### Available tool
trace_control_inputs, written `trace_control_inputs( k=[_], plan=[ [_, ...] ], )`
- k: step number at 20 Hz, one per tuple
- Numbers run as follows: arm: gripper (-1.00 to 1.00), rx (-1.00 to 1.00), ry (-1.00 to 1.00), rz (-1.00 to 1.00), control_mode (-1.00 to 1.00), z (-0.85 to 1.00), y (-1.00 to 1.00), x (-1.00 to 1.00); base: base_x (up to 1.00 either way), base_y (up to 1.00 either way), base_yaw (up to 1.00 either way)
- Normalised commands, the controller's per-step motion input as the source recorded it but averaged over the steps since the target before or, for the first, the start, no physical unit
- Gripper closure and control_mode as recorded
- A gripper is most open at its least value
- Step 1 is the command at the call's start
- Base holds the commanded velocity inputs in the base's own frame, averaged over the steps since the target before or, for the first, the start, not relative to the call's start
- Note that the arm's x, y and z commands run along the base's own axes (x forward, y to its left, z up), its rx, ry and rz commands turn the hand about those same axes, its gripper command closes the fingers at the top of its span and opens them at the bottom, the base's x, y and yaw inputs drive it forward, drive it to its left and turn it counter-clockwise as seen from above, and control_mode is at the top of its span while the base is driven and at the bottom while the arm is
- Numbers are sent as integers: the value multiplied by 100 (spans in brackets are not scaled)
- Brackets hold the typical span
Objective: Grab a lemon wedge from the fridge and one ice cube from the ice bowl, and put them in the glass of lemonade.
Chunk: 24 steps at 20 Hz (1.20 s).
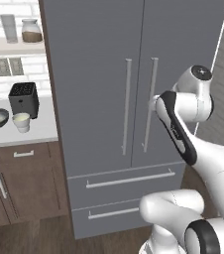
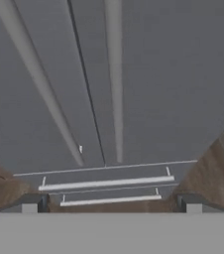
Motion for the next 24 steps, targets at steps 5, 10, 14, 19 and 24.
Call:
trace_control_inputs(
  k=[5,10,14,19,24],
  plan=[
    [-100,-2,5,4,-100,-7,-8,71,0,0,0],
    [-100,-4,10,0,-100,-15,-16,56,0,0,0],
    [-100,0,1,0,-100,-46,0,64,0,0,0],
    [-100,0,1,0,-100,-42,0,59,0,0,0],
    [-100,0,0,0,-100,-12,0,51,0,0,0]
  ],
)
